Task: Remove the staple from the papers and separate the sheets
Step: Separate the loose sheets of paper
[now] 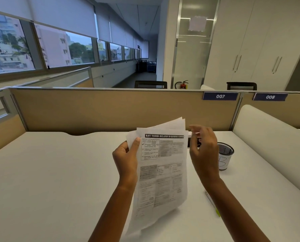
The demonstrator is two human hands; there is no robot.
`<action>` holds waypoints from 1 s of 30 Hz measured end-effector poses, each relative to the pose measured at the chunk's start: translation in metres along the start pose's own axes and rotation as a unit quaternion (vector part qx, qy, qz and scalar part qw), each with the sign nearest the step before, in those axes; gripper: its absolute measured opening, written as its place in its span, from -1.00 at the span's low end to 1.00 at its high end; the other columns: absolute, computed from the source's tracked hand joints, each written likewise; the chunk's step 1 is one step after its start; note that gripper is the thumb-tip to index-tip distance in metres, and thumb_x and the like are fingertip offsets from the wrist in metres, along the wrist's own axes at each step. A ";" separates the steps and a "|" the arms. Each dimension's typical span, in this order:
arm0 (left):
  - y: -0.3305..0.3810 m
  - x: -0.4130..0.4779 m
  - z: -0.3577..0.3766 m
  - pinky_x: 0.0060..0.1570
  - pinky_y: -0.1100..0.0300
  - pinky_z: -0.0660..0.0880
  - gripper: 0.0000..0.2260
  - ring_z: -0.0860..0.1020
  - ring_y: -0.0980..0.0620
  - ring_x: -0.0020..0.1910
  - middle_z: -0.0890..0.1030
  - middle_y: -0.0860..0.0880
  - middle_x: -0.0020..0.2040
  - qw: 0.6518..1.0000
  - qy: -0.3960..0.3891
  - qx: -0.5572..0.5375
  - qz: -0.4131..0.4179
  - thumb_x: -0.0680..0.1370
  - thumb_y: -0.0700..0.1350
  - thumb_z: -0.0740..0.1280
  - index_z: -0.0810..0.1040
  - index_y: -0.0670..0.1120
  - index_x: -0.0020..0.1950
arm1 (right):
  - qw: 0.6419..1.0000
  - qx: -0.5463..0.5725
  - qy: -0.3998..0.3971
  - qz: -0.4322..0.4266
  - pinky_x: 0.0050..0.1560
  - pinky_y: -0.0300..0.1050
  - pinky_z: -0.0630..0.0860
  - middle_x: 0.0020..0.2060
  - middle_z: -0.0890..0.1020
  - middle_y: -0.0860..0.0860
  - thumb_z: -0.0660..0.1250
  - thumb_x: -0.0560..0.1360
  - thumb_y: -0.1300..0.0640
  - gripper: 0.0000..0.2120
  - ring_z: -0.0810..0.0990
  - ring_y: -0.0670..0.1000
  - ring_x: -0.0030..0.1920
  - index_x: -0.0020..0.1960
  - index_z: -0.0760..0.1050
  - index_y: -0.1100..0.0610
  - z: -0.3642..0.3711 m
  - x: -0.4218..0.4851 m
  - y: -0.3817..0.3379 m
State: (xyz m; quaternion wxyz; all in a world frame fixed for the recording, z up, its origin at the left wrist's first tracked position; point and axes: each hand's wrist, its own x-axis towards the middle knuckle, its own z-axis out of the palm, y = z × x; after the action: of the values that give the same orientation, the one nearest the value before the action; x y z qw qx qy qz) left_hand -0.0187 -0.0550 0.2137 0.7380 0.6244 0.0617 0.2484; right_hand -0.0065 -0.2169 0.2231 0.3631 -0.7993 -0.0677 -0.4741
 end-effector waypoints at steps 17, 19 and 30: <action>0.015 -0.011 0.009 -0.41 0.33 0.56 -0.91 0.61 0.00 -0.29 0.61 -0.02 -0.23 0.995 -0.100 0.009 -0.001 0.48 -0.01 0.27 0.51 0.01 -0.17 | 0.956 -0.027 -0.175 -0.233 -0.40 -0.11 0.58 -0.27 0.63 0.11 0.16 0.48 0.11 -0.74 0.59 0.07 -0.30 -0.13 0.57 0.24 0.020 0.005 -0.036; 0.016 -0.010 0.008 -0.45 0.37 0.55 -0.91 0.60 0.01 -0.30 0.61 -0.02 -0.23 0.993 -0.119 0.008 -0.006 0.49 -0.02 0.26 0.51 0.00 -0.15 | 0.947 -0.056 -0.181 -0.260 -0.45 -0.09 0.57 -0.29 0.61 0.11 0.14 0.48 0.12 -0.73 0.58 0.07 -0.33 -0.15 0.56 0.24 0.019 0.007 -0.035; 0.011 -0.008 0.006 -0.40 0.31 0.57 -0.92 0.62 -0.01 -0.31 0.62 -0.04 -0.22 0.989 -0.138 0.047 0.000 0.46 -0.02 0.28 0.51 0.00 -0.17 | 0.898 -0.140 -0.222 -0.353 -0.46 -0.21 0.47 -0.38 0.58 0.09 0.34 0.36 0.16 -0.87 0.52 0.03 -0.42 -0.26 0.49 0.23 0.022 0.020 -0.030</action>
State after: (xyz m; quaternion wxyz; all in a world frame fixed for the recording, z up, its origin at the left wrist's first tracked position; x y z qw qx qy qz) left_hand -0.0264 -0.0632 0.2236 0.7091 0.6868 -0.0292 0.1569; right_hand 0.0057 -0.1858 0.2481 0.0318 -0.8498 -0.3573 -0.3862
